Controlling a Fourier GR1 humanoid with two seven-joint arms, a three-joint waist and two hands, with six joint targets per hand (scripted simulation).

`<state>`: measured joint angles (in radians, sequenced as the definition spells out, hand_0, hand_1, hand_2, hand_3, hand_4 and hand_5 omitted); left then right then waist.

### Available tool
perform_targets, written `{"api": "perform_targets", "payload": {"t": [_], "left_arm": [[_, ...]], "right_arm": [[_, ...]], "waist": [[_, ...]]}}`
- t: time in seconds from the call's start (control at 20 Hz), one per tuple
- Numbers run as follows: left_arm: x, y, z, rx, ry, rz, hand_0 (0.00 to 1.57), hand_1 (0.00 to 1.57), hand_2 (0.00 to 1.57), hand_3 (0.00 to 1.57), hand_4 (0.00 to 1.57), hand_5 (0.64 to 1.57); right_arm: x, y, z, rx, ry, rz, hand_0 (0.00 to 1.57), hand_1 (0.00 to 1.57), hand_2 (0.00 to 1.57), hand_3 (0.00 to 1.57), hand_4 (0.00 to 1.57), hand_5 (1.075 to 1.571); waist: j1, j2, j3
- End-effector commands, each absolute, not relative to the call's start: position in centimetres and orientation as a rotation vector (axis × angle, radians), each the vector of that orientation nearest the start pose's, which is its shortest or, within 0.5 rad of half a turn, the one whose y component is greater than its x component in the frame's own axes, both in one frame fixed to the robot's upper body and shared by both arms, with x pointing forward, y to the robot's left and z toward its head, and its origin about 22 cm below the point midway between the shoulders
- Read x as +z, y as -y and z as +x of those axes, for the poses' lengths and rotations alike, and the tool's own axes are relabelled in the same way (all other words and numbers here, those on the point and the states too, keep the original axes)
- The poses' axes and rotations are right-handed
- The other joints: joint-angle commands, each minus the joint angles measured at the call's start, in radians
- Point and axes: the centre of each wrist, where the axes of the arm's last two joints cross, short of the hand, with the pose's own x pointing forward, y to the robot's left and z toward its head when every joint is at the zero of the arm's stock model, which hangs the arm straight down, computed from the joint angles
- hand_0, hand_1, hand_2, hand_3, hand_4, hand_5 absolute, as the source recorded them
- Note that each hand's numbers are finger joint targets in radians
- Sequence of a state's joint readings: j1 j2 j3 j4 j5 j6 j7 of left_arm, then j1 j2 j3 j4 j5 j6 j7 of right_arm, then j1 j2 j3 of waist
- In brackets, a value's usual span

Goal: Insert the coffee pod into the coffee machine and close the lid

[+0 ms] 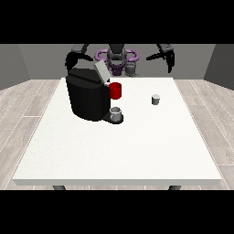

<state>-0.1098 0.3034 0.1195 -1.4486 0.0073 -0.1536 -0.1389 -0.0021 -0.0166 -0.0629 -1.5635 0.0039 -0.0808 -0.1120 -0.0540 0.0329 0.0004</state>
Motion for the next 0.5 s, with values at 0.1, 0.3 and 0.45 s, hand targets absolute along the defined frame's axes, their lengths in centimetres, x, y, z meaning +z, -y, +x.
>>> {"api": "perform_targets", "payload": {"t": [0.1,0.3,0.45], "left_arm": [[4.4,-36.4,30.1,-0.237,1.617,0.218,0.0,0.0,0.0,0.0,0.0,1.571],[4.8,-35.6,31.8,-0.304,1.54,0.261,0.0,0.0,0.0,0.0,0.0,1.571],[5.6,-37.0,33.1,-0.273,1.551,0.29,0.0,0.0,0.0,0.0,0.0,1.571]], "right_arm": [[1.5,22.8,25.2,-0.066,1.737,-0.07,0.0,0.0,0.0,0.0,0.17,1.571],[1.4,23.4,25.3,-0.033,1.735,-0.059,0.0,0.0,0.0,0.0,0.12,1.571],[1.8,22.2,26.5,-0.052,1.778,-0.033,0.0,0.0,0.0,0.0,0.28,1.571]], "waist": [[-0.068,0.067,-0.0007],[-0.094,0.079,-0.0004],[-0.093,0.148,-0.0005]]}}
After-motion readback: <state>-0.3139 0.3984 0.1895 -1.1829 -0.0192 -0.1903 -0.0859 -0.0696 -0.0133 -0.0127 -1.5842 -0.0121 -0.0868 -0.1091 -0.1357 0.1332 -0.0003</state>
